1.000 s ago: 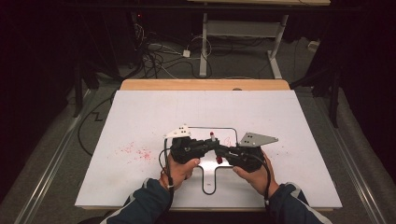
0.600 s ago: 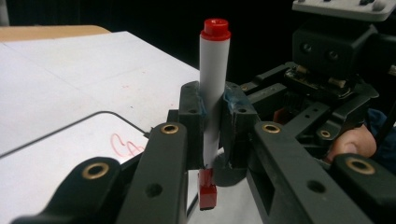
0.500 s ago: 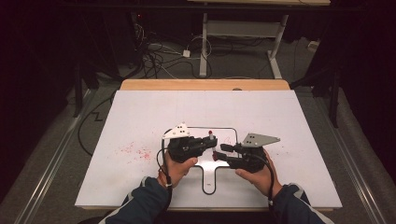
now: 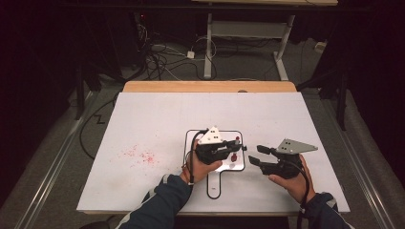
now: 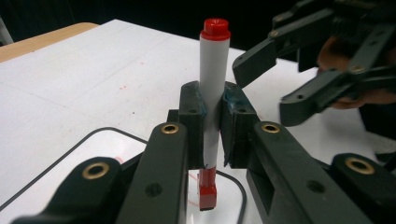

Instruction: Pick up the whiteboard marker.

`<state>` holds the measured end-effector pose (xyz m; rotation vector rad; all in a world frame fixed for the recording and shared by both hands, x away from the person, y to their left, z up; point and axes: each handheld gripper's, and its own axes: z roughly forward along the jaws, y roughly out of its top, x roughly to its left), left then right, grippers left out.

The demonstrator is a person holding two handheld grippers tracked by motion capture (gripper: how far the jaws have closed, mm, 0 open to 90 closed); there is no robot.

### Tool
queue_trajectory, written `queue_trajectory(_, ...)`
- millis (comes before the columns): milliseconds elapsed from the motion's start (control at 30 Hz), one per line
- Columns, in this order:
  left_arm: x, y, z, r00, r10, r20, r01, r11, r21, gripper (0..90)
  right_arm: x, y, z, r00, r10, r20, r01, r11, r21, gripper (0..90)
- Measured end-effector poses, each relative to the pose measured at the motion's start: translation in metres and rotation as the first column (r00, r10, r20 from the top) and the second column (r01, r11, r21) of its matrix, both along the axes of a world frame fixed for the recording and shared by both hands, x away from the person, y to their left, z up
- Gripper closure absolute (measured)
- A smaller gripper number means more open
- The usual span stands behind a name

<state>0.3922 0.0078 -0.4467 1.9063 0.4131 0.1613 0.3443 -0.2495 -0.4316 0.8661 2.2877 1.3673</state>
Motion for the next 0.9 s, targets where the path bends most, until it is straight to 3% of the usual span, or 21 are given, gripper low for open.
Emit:
queue_trajectory(33,0.0008,-0.0059,-0.0039,0.9999,0.000,0.014,0.000,0.9995,0.033,78.7,-0.0002,0.0006,-0.0007,1.0000,0.002,0.002,-0.002,1.000,-0.007,45.5)
queue_trajectory(300,-0.0044,-0.0043,-0.0102,0.9991,-0.037,0.022,0.037,0.9993,0.009,78.7,0.0016,-0.0003,-0.0040,1.0000,0.002,-0.007,-0.002,1.000,-0.020,45.2)
queue_trajectory(533,0.0014,-0.0018,-0.0100,0.9982,0.000,0.060,-0.002,0.9997,0.025,78.7,0.0024,0.0009,-0.0034,1.0000,0.002,-0.006,-0.002,1.000,-0.019,45.0)
queue_trajectory(900,-0.0013,-0.0005,-0.0107,0.9985,-0.029,0.046,0.028,0.9994,0.018,78.8,0.0033,-0.0015,-0.0047,0.9999,-0.004,-0.014,0.003,1.000,-0.025,44.5)
